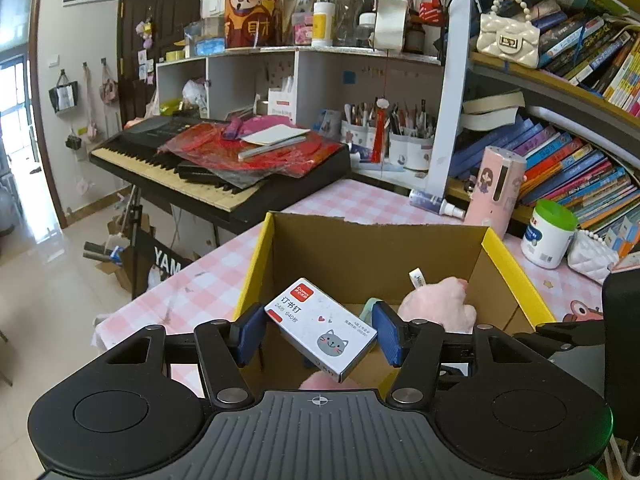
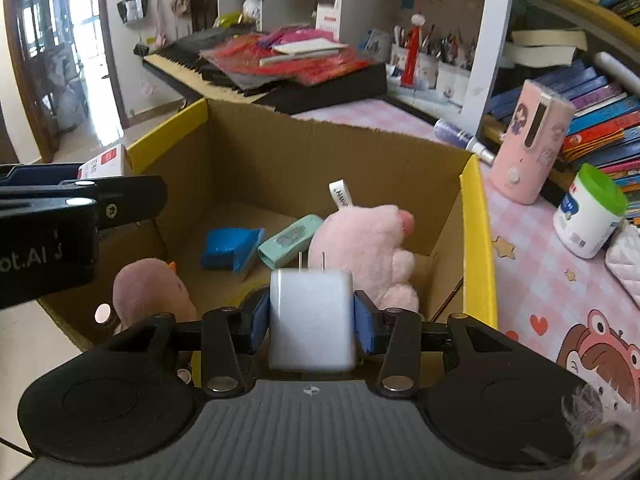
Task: Organize objects
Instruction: 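Lower both tools into the box and open them, releasing charger and small box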
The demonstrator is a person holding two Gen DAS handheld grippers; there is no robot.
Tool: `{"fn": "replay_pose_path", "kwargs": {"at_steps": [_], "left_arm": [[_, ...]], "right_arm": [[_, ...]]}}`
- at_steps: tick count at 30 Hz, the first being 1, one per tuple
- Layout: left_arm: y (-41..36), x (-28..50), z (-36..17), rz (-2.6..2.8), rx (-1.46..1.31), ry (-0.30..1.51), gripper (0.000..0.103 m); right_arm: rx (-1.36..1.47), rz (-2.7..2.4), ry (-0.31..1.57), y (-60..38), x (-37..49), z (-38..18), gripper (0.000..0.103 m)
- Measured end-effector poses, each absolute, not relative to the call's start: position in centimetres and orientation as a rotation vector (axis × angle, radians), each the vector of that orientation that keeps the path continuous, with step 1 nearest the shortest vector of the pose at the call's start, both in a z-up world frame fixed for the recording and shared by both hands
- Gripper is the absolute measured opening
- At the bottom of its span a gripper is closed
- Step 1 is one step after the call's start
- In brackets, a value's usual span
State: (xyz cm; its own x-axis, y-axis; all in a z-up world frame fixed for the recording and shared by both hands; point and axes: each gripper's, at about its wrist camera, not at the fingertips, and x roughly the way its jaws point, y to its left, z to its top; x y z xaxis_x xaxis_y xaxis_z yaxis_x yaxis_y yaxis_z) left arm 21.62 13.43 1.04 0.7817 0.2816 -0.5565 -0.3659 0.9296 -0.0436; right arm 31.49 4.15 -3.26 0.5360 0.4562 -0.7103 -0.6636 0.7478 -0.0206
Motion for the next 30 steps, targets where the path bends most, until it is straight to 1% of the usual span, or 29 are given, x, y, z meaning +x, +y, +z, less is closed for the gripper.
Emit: {"fn": "replay_pose_path", "kwargs": {"at_steps": [9, 12, 15, 16, 18, 24, 30], "left_arm": [[13.3, 22.4, 0.3, 0.349, -0.148, 0.61, 0.058], [13.2, 22.6, 0.1, 0.35, -0.149, 0.617, 0.058], [13.7, 22.5, 0.1, 0.37, -0.168, 0.613, 0.058], [13.8, 22.6, 0.1, 0.374, -0.172, 0.612, 0.058], [13.9, 22.8, 0.0, 0.376, -0.173, 0.618, 0.058], [12.9, 23.3, -0.6, 0.35, -0.158, 0.636, 0.058], [12.4, 23.8, -1.4, 0.346, -0.156, 0.673, 0.059]], "right_arm": [[-0.302, 0.685, 0.743, 4.1, 31.4, -3.4, 0.042], [-0.306, 0.677, 0.74, 4.1, 31.3, -3.2, 0.044], [-0.3, 0.681, 0.713, 3.7, 30.5, -2.4, 0.053], [-0.302, 0.681, 0.689, 3.6, 30.1, -2.0, 0.062], [-0.305, 0.664, 0.642, 3.1, 29.3, -1.5, 0.07], [-0.301, 0.643, 0.596, 2.0, 28.3, -0.6, 0.071], [-0.289, 0.597, 0.595, 0.6, 27.8, -0.5, 0.071]]}}
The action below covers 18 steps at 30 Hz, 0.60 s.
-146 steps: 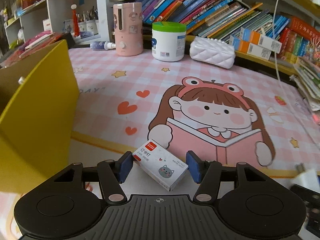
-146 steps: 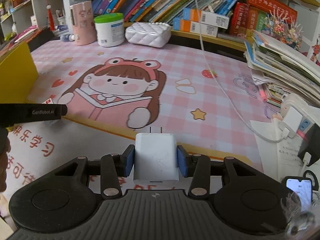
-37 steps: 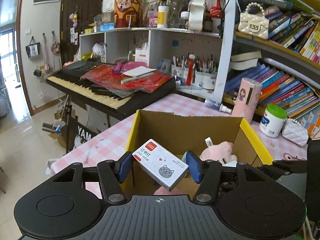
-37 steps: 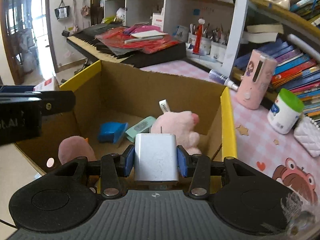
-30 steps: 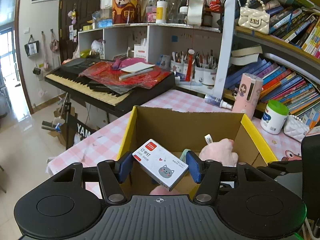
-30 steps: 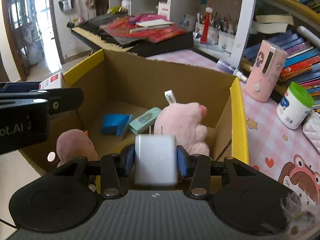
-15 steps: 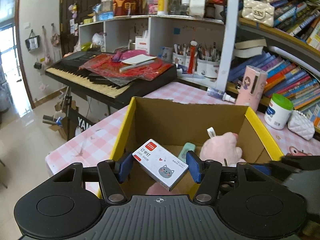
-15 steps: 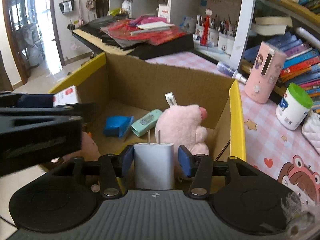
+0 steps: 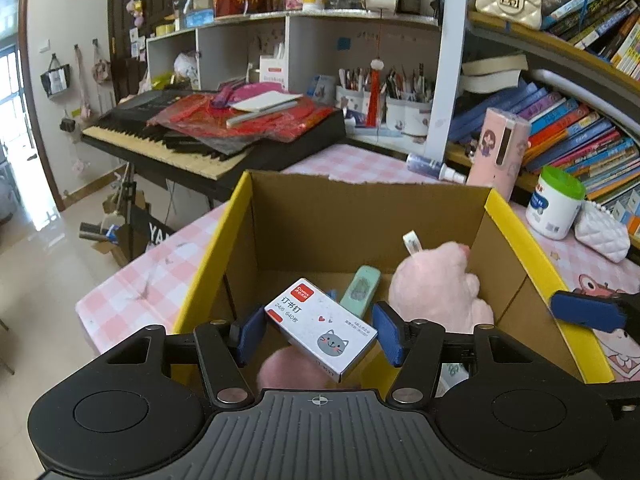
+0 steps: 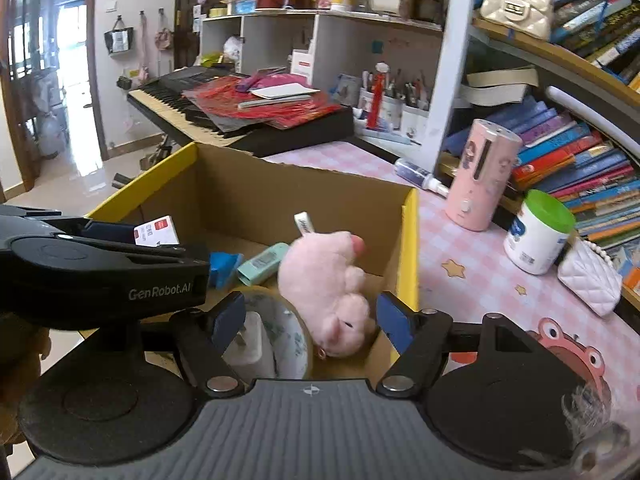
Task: Organize objects
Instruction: 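Lower both tools into the box and open them, releasing charger and small box, then withdraw both open tools up and out of the yellow box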
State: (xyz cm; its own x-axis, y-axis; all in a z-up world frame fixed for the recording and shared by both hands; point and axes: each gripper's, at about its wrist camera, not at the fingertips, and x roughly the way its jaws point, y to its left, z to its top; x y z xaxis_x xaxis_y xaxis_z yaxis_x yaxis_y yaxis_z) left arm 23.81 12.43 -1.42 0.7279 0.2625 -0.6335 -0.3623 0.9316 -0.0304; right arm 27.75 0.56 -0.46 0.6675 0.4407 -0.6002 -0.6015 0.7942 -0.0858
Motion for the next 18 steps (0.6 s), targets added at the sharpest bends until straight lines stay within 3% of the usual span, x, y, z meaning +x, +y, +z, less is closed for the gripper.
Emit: {"fn": "replay_pose_path", "kwargs": {"at_steps": [4, 7, 11, 18], "left_arm": [[11.9, 23.9, -1.7, 0.325, -0.142, 0.685, 0.061], [11.6, 23.8, -1.8, 0.34, -0.142, 0.688, 0.068], [11.2, 22.7, -1.2, 0.337, -0.143, 0.658, 0.084], [10.5, 20.1, 0.9, 0.33, -0.14, 0.581, 0.093]], "right_arm": [[-0.287, 0.594, 0.581, -0.3, 27.0, -0.2, 0.07], [-0.292, 0.59, 0.558, -0.7, 26.0, 0.1, 0.071], [-0.284, 0.554, 0.547, -1.5, 25.3, 0.4, 0.072], [-0.255, 0.508, 0.529, -2.2, 23.5, 1.1, 0.078]]}}
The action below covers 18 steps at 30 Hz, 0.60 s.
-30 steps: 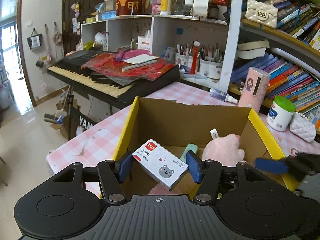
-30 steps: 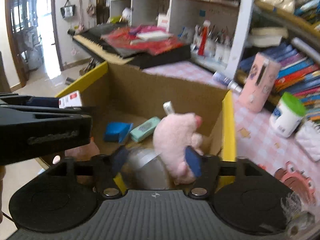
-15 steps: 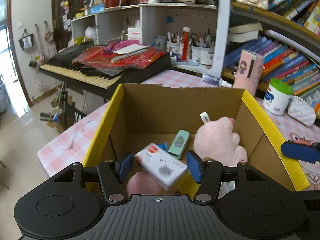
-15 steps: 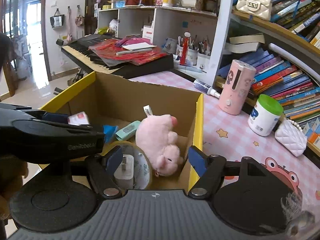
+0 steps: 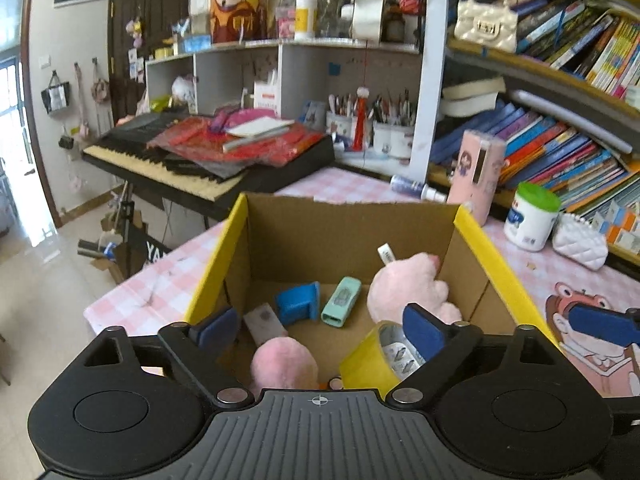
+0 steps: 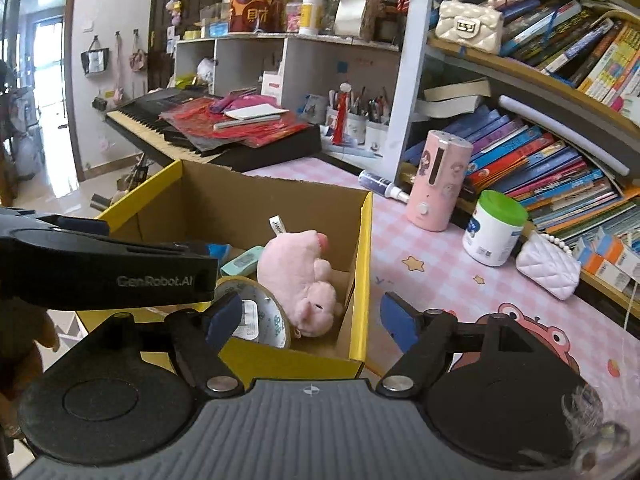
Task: Organize objects
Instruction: 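Withdraw both open tools up and out of the yellow box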
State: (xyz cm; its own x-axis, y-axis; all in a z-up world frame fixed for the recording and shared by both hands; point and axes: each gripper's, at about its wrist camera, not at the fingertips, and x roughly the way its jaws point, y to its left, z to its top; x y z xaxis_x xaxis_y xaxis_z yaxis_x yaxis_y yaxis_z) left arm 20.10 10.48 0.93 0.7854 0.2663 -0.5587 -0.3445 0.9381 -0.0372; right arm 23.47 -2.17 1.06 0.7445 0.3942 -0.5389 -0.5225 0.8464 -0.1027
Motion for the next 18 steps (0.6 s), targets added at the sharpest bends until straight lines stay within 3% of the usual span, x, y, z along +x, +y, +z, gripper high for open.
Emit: {"fn": "replay_pose_path", "kwargs": {"at_steps": [7, 18], "left_arm": [[10.5, 16.5, 2.6, 0.346, -0.151, 0.515, 0.1], [11.3, 11.5, 1.7, 0.327, -0.182, 0.546, 0.103]], "right_arm": [[-0.221, 0.43, 0.556, -2.1, 21.4, 0.9, 0.092], [-0.214, 0.294, 0.599, -1.4, 17.7, 0.0, 0.103]]}}
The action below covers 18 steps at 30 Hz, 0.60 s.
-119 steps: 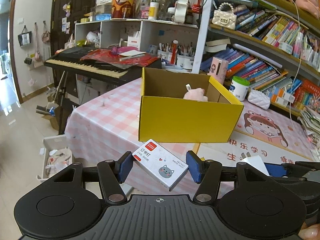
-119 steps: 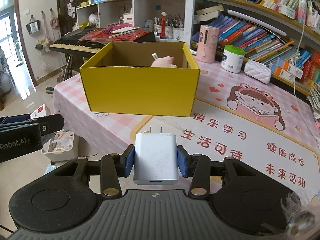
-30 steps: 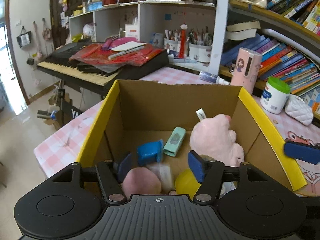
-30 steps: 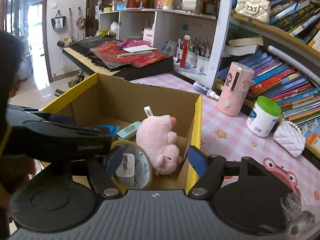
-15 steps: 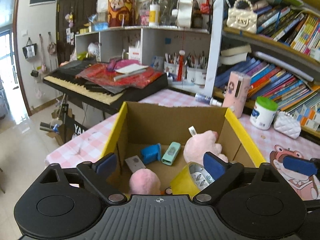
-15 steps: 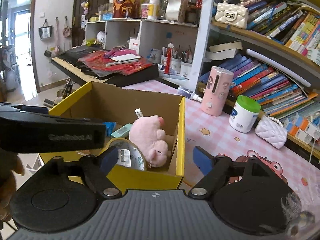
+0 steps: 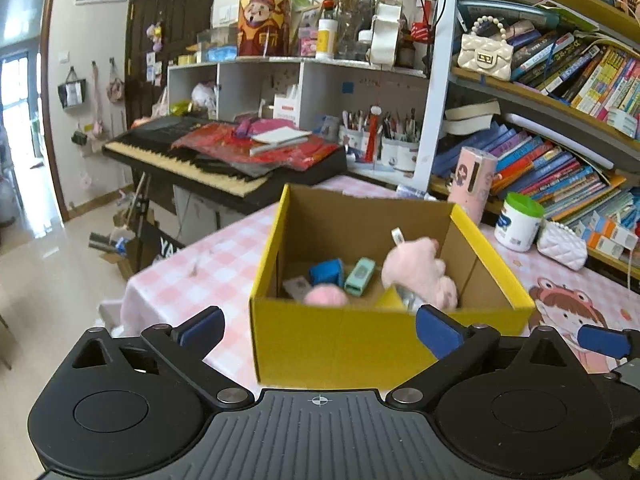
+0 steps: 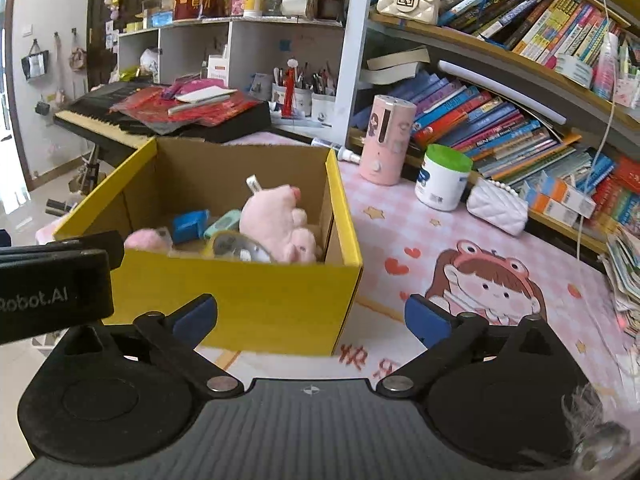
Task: Organize objects
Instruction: 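Withdraw both open tools up and out of the yellow box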
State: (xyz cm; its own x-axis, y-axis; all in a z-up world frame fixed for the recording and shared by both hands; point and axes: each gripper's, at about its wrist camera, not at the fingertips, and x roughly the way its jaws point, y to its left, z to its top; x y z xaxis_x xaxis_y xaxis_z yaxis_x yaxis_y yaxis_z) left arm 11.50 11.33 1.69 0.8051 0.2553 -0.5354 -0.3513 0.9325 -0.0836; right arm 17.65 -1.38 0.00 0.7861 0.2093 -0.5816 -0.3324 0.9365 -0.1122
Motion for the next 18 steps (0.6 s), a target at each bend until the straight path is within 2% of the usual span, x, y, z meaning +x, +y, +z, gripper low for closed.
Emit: {"fn": "replay_pose_path", "kwargs": {"at_steps": [18], "left_arm": [[9.1, 4.8, 0.9, 0.188, -0.147, 0.585, 0.103]], "right_arm": [[-0.176, 0.151, 0.646, -3.4, 8.5, -1.0, 0.103]]}}
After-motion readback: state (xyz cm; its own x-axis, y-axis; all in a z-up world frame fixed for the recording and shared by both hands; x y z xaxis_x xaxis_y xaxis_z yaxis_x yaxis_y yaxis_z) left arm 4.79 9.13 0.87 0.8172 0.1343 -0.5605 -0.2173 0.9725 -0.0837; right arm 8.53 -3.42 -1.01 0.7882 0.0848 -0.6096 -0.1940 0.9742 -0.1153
